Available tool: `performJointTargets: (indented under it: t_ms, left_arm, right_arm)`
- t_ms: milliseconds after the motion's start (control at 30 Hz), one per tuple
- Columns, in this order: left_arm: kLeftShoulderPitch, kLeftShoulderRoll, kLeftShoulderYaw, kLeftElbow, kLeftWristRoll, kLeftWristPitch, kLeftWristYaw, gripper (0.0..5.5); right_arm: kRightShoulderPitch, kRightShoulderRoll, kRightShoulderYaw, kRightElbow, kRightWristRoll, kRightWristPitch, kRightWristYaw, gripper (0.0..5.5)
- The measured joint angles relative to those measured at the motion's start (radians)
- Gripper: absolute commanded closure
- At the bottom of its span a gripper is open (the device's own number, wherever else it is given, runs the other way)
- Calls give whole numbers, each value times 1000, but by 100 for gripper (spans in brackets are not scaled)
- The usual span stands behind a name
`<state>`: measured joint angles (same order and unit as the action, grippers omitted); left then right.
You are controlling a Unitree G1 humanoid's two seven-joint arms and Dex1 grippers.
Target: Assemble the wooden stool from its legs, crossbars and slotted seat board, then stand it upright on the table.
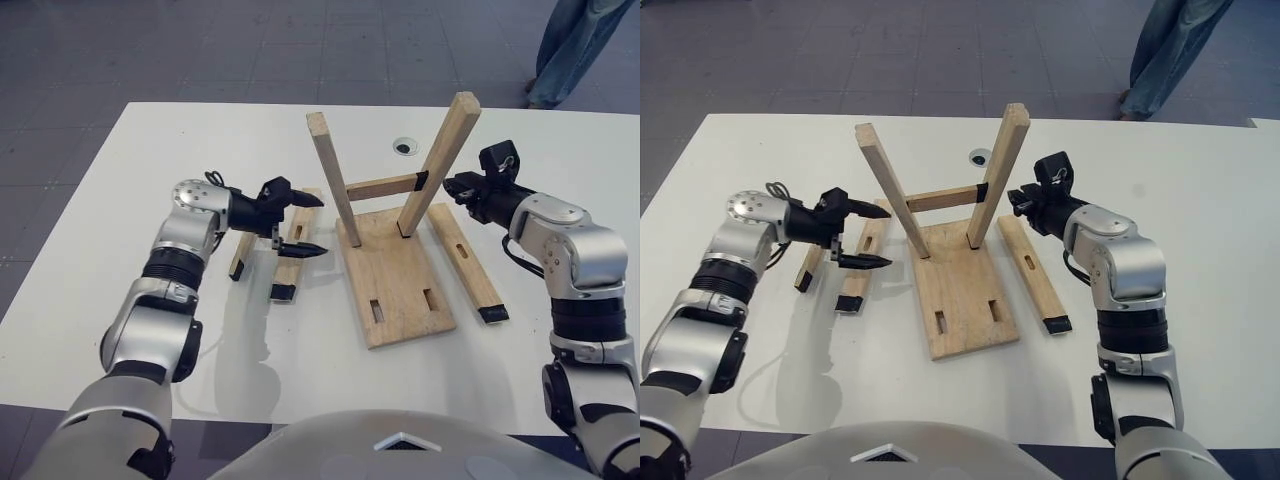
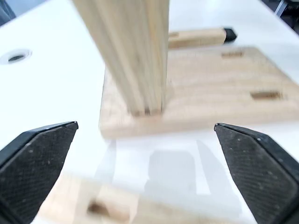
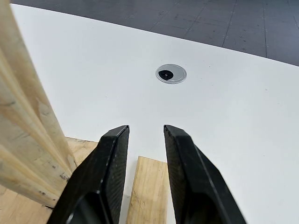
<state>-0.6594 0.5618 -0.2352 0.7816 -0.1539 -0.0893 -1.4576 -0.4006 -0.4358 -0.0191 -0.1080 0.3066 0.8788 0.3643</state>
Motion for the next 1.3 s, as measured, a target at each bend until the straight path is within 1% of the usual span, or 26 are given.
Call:
performJointTargets:
  t_ms: [67,100,133,200,267,300,333,400,500,600,633,667,700,767,867,900,967,1000,1033,1133,1167,1300]
  left_arm:
    - [-26,79,30,20,23,0,13,2]
    - [-61,111,63,38,37,-1,80,2]
    - [-97,133,91,50,52,0,160,2]
    - [-173,153,185,33,44,56,357,2]
    - [-200,147,294,-49,0,183,552,2]
    - [-193,135,350,-140,-34,268,635,2]
    - [-173,110,387,-257,-75,350,700,2]
    - [-114,40,434,-495,-156,512,815,2]
    - [-38,-58,450,-761,-237,704,957,2]
    - [-22,-130,466,-943,-286,840,1086,2]
    - [-22,-143,469,-984,-295,872,1122,2]
    - [-23,-148,469,-995,-295,880,1142,2]
    - [-25,-152,468,-1005,-295,884,1152,2]
    - [-47,-170,456,-1011,-301,895,1167,2]
    - [-63,-211,424,-1011,-306,911,1182,2]
    - [-64,-236,411,-1011,-311,920,1193,2]
    - [-84,-277,390,-1012,-323,958,1216,2]
    - [-109,-301,383,-1018,-337,988,1232,2]
    - [-138,-322,374,-1026,-351,1011,1245,2]
    - [-191,-339,367,-1052,-373,1050,1264,2]
    - [-201,-341,368,-1052,-373,1066,1273,28]
    - [-215,-360,370,-1053,-393,1103,1289,90]
  right_arm:
    - [5,-2,-5,12,-18,-13,-9,417]
    - [12,-7,-12,27,-31,-33,-15,417]
    - [20,-15,-26,43,-40,-50,-24,417]
    - [25,-49,-92,83,-68,-87,-57,417]
    - [6,-90,-191,109,-68,-115,-89,417]
    - [-31,-105,-259,113,-33,-110,-92,417]
    - [-77,-113,-317,101,42,-83,-67,417]
    - [-164,-115,-399,47,242,15,18,417]
    - [-219,-127,-472,-51,581,190,173,417]
    - [-211,-204,-516,-143,933,333,355,417]
    - [-189,-244,-500,-212,1030,376,429,417]
    - [-136,-268,-442,-279,1034,391,472,417]
    - [-76,-282,-367,-325,991,376,494,417]
    - [62,-319,-119,-395,776,281,517,417]
    - [147,-343,133,-371,487,94,516,417]
    - [163,-344,238,-331,356,-2,510,417]
    - [184,-340,388,-250,155,-166,495,417]
    - [197,-327,444,-203,69,-254,487,417]
    - [197,-317,471,-184,20,-318,486,417]
    - [209,-307,496,-145,-39,-411,492,417]
    - [212,-305,500,-140,-49,-437,494,417]
    - [223,-280,506,-118,-76,-484,493,417]
